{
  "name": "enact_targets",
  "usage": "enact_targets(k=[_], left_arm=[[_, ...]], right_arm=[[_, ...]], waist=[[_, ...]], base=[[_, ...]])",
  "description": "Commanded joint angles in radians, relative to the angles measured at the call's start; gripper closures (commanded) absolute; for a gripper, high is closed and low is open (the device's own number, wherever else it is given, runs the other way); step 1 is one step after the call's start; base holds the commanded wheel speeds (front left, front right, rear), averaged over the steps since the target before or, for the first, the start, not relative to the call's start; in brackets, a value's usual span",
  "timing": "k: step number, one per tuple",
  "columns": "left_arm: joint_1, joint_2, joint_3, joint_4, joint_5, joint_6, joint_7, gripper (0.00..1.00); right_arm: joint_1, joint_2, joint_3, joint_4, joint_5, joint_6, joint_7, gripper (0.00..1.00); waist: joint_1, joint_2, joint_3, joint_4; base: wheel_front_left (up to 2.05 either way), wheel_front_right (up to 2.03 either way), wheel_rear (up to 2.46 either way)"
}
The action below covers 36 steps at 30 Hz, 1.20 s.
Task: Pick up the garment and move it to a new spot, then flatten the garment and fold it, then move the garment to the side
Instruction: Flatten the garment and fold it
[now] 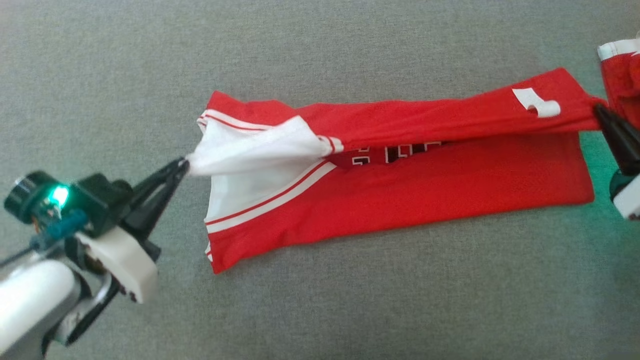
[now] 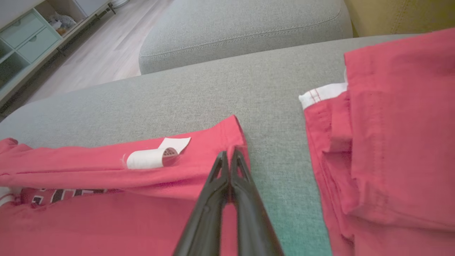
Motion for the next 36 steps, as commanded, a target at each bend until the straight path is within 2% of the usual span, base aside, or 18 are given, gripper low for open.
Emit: enact_targets(k=[1,7,10,11,12,13,14,15,16,17,22,27,30,36], left_arm=[[-0.001,0.051,0.041,-0.029,0.006,0.022,-0.017,1.0],[0.056,0.005,0.01,-0.012,0.002,0.051,-0.045,1.0],[0.088,-0.04,0.002,0.022,-0.011,0.066,-0.077,1.0],[0.099,-0.057,0.002,0.034,-0.019,0.07,-0.092,0.89],[0.11,-0.074,0.004,0.048,-0.028,0.076,-0.108,0.66],[0.119,-0.089,0.007,0.062,-0.034,0.081,-0.126,0.53],[0.119,-0.089,0.007,0.062,-0.034,0.081,-0.126,0.53],[0.128,-0.105,0.009,0.076,-0.04,0.086,-0.143,0.42],[0.137,-0.121,0.013,0.091,-0.047,0.09,-0.161,0.0],[0.144,-0.135,0.019,0.106,-0.051,0.099,-0.18,0.0],[0.18,-0.216,0.069,0.177,-0.073,0.161,-0.286,0.0],[0.246,-0.334,0.195,0.227,-0.087,0.239,-0.336,0.0],[0.294,-0.409,0.299,0.237,-0.021,0.237,-0.338,0.0],[0.409,-0.536,0.463,0.232,0.208,0.251,-0.338,0.0]], right_arm=[[0.051,-0.032,-0.031,-0.03,-0.023,-0.001,-0.01,1.0],[0.121,0.016,-0.101,-0.052,-0.072,-0.001,0.017,1.0],[0.144,0.047,-0.134,-0.051,-0.1,-0.001,0.033,1.0],[0.152,0.057,-0.144,-0.05,-0.109,-0.001,0.038,1.0],[0.16,0.067,-0.156,-0.049,-0.118,-0.001,0.042,0.98],[0.168,0.078,-0.167,-0.047,-0.13,-0.001,0.044,0.7],[0.168,0.078,-0.167,-0.047,-0.13,-0.001,0.044,0.7],[0.175,0.088,-0.176,-0.046,-0.142,-0.001,0.046,0.57],[0.183,0.099,-0.19,-0.043,-0.154,-0.001,0.045,0.05],[0.189,0.111,-0.206,-0.041,-0.167,-0.001,0.04,0.0],[0.234,0.174,-0.283,-0.05,-0.252,-0.001,-0.019,0.0],[0.312,0.259,-0.4,-0.051,-0.353,-0.001,-0.109,0.0],[0.36,0.321,-0.471,-0.063,-0.415,-0.001,-0.139,0.0],[0.38,0.418,-0.589,-0.045,-0.509,-0.001,-0.122,0.0]], waist=[[0.0001,-0.0001,0.002,0.0],[0.0001,-0.0001,0.009,0.002],[0.0001,-0.0001,0.007,0.0],[0.0001,-0.0001,0.005,0.0],[0.0001,-0.0001,0.003,0.0],[0.0001,-0.0001,0.001,-0.001],[0.0001,-0.0001,0.001,-0.001],[0.0001,-0.0001,-0.001,-0.002],[0.0001,-0.0001,-0.004,-0.002],[0.0001,-0.0001,-0.008,-0.003],[0.0001,-0.0001,-0.041,-0.005],[0.0001,-0.0001,-0.088,0.012],[0.0001,-0.0001,-0.108,0.031],[0.0001,-0.0001,-0.135,0.074]], base=[[0.0,0.0,0.0],[0.0,0.0,0.0],[0.0,0.0,0.0],[0.0,0.0,0.0],[0.0,0.0,0.0],[0.0,0.0,0.0],[0.0,0.0,0.0],[0.0,0.0,0.0],[0.0,0.0,0.0],[0.0,0.0,0.0],[0.0,0.0,0.0],[0.0,0.0,0.0],[0.0,0.0,0.0],[0.0,0.0,0.0]])
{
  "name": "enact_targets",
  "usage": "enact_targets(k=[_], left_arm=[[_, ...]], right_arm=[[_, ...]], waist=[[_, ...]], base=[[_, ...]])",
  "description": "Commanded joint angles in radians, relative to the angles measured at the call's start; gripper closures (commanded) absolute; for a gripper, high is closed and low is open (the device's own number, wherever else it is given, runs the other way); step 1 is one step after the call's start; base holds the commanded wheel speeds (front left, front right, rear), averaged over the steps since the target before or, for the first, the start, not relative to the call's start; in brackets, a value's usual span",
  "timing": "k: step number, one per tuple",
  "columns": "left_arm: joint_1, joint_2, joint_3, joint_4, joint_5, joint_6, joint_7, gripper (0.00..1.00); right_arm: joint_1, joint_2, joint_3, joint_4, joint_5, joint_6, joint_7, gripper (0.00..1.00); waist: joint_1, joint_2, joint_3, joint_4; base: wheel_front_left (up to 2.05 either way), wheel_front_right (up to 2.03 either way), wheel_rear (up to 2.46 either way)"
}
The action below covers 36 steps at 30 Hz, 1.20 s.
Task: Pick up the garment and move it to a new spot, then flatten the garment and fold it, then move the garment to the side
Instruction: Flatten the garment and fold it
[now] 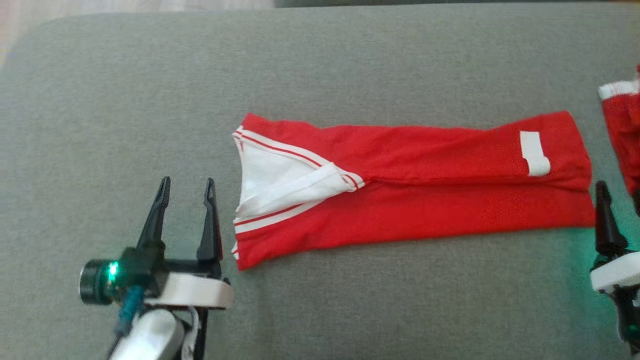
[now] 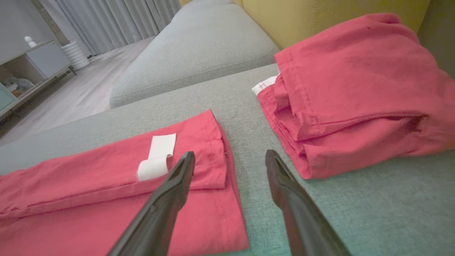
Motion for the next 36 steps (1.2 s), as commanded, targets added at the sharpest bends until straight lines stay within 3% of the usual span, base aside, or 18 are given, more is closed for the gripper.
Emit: enact_targets(k=[1,8,14,17,18,19,20,21,28,36], left_arm=[[0.004,-0.005,0.07,-0.035,0.045,0.008,-0.009,0.0],[0.109,-0.132,0.163,-0.062,0.215,-0.034,-0.009,0.0],[0.142,-0.207,0.216,-0.05,0.285,-0.102,-0.009,0.0],[0.144,-0.233,0.241,-0.043,0.317,-0.13,-0.009,0.0],[0.146,-0.241,0.25,-0.04,0.326,-0.139,-0.009,0.0],[0.148,-0.248,0.259,-0.037,0.334,-0.147,-0.009,0.0],[0.15,-0.253,0.269,-0.035,0.34,-0.155,-0.009,0.0],[0.153,-0.259,0.279,-0.031,0.347,-0.163,-0.009,0.0],[0.165,-0.291,0.334,-0.022,0.382,-0.201,-0.009,0.0],[0.176,-0.32,0.391,-0.02,0.413,-0.247,-0.009,0.0]], right_arm=[[-0.008,-0.01,-0.014,-0.015,-0.018,-0.001,0.008,0.0],[-0.063,0.028,-0.12,0.083,-0.082,-0.001,0.105,0.0],[-0.108,0.027,-0.109,0.173,-0.075,-0.001,0.183,0.0],[-0.131,0.023,-0.1,0.222,-0.063,-0.001,0.224,0.27],[-0.138,0.02,-0.096,0.234,-0.06,-0.001,0.232,0.52],[-0.144,0.018,-0.092,0.245,-0.056,-0.001,0.241,0.65],[-0.15,0.015,-0.086,0.253,-0.053,-0.001,0.247,0.88],[-0.154,0.012,-0.081,0.258,-0.049,-0.001,0.25,1.0],[-0.154,-0.019,-0.071,0.239,-0.017,-0.001,0.226,1.0],[-0.123,-0.122,-0.116,0.146,0.0,-0.001,0.228,1.0]], waist=[[0.0001,-0.0001,-0.015,0.022],[0.0001,-0.0001,-0.03,0.086],[0.0001,-0.0001,-0.019,0.115],[0.0001,-0.0001,-0.013,0.121],[0.0001,-0.0001,-0.012,0.122],[0.0001,-0.0001,-0.011,0.122],[0.0001,-0.0001,-0.011,0.121],[0.0001,-0.0001,-0.01,0.121],[0.0001,-0.0001,-0.01,0.105],[0.0001,-0.0001,-0.008,0.054]], base=[[0.0,0.0,0.0],[0.0,0.0,0.0],[0.0,0.0,0.0],[0.0,0.0,0.0],[0.0,0.0,0.0],[0.0,0.0,0.0],[0.0,0.0,0.0],[0.0,0.0,0.0],[0.0,0.0,0.0],[0.0,0.0,0.0]])
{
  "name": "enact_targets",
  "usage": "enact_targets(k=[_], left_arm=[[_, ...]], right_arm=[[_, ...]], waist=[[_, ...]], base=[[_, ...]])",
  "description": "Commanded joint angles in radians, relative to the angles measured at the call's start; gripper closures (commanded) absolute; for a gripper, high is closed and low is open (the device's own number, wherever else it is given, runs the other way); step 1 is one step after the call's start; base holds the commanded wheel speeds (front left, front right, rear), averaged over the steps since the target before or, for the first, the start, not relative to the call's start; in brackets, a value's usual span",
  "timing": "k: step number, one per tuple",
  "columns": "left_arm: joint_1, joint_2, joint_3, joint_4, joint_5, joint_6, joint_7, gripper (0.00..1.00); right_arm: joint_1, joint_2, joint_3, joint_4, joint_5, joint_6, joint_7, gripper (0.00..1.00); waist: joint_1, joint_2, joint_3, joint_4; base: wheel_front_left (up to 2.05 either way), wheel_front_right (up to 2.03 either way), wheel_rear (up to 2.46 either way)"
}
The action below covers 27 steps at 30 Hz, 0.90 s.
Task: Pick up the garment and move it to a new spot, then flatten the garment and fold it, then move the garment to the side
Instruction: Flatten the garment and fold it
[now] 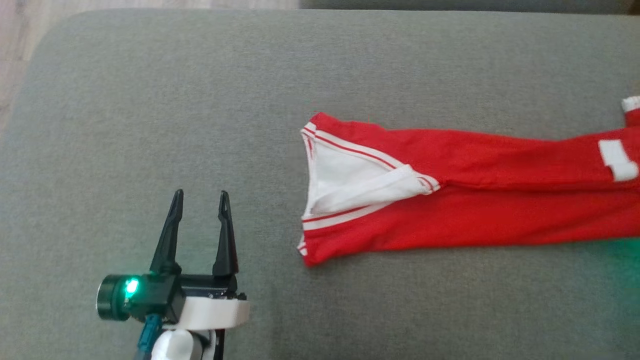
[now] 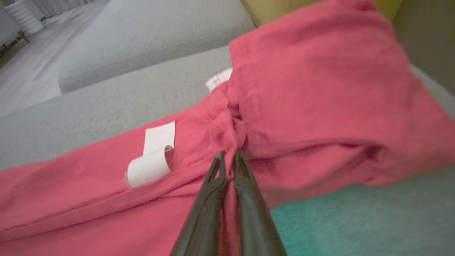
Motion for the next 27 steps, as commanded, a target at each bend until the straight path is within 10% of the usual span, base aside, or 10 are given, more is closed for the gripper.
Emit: enact_targets(k=[1,7,16,27], left_arm=[[-0.007,-0.004,0.047,-0.025,0.012,-0.005,-0.009,0.0],[-0.007,-0.02,0.079,-0.024,0.03,-0.03,-0.009,0.0],[-0.022,-0.045,0.093,-0.007,0.045,-0.068,-0.009,0.0],[-0.024,-0.055,0.094,0.002,0.044,-0.082,-0.009,0.0]], right_arm=[[0.0,-0.062,-0.004,-0.063,0.014,-0.001,0.011,1.0],[-0.023,-0.074,-0.013,-0.291,0.085,-0.001,0.104,1.0],[-0.059,0.075,0.141,-0.722,0.102,-0.001,0.276,1.0],[-0.105,0.22,0.497,-0.691,0.029,-0.001,0.312,1.0]], waist=[[0.0,-0.0001,0.002,-0.017],[0.0,-0.0001,0.008,-0.053],[0.0,-0.0001,0.008,-0.032],[0.0,-0.0001,0.014,0.044]], base=[[0.0,0.0,0.0],[0.0,0.0,0.0],[0.0,0.0,0.0],[0.0,0.0,0.0]])
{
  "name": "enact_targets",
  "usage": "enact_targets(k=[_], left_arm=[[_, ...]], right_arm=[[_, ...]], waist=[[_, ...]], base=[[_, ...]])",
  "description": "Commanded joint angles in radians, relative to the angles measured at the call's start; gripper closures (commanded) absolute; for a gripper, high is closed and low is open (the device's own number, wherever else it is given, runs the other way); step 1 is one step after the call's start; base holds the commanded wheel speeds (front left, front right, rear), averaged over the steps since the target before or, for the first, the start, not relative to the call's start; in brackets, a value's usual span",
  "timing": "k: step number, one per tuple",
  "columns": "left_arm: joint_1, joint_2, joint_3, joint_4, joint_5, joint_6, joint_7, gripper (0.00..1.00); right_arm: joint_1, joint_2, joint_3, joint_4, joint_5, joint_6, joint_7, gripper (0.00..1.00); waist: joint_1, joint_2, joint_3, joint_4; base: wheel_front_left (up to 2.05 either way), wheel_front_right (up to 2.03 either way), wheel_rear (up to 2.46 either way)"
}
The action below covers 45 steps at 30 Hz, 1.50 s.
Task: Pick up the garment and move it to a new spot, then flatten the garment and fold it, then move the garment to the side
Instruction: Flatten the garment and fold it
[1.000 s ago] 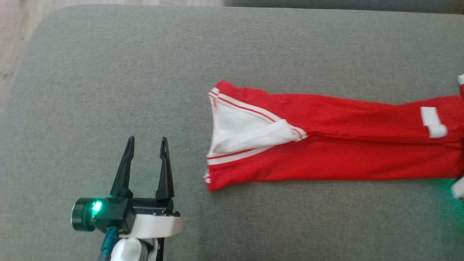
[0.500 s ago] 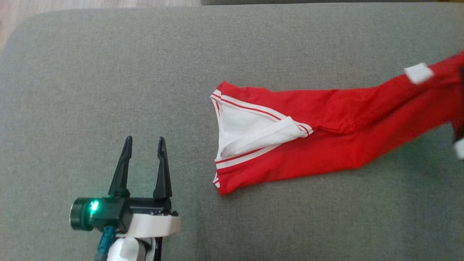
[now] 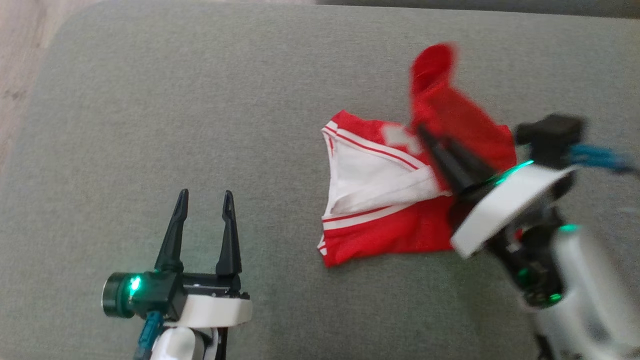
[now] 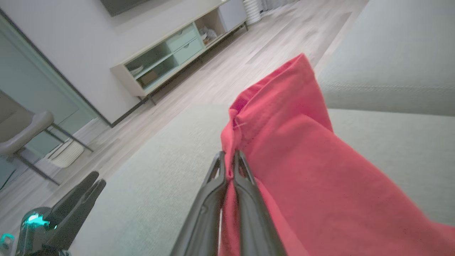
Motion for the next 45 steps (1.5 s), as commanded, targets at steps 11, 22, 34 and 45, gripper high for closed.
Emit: enact_targets(k=[11,22,34,45], left_arm=[[-0.026,-0.004,0.028,-0.021,-0.012,0.001,-0.009,0.0],[0.002,-0.005,0.047,-0.016,-0.002,0.003,-0.009,0.0],[0.102,-0.005,0.072,-0.004,-0.019,-0.004,-0.009,0.0],[0.231,-0.005,0.07,-0.011,-0.025,0.012,-0.009,0.0]], right_arm=[[0.002,0.093,0.214,0.137,-0.009,-0.001,-0.061,0.58],[0.015,0.092,0.095,0.103,-0.01,-0.001,-0.281,0.0],[0.197,-0.04,-0.126,0.211,-0.136,-0.001,-0.663,0.0],[0.354,0.033,-0.144,0.348,-0.354,-0.001,-0.698,0.0]], waist=[[0.0,0.0,0.012,0.04],[0.0,0.0,-0.066,-0.011],[0.0,0.0,-0.211,-0.089],[0.0,0.0,-0.297,-0.12]], base=[[0.0,0.0,0.0],[0.0,0.0,0.0],[0.0,0.0,0.0],[0.0,0.0,0.0]])
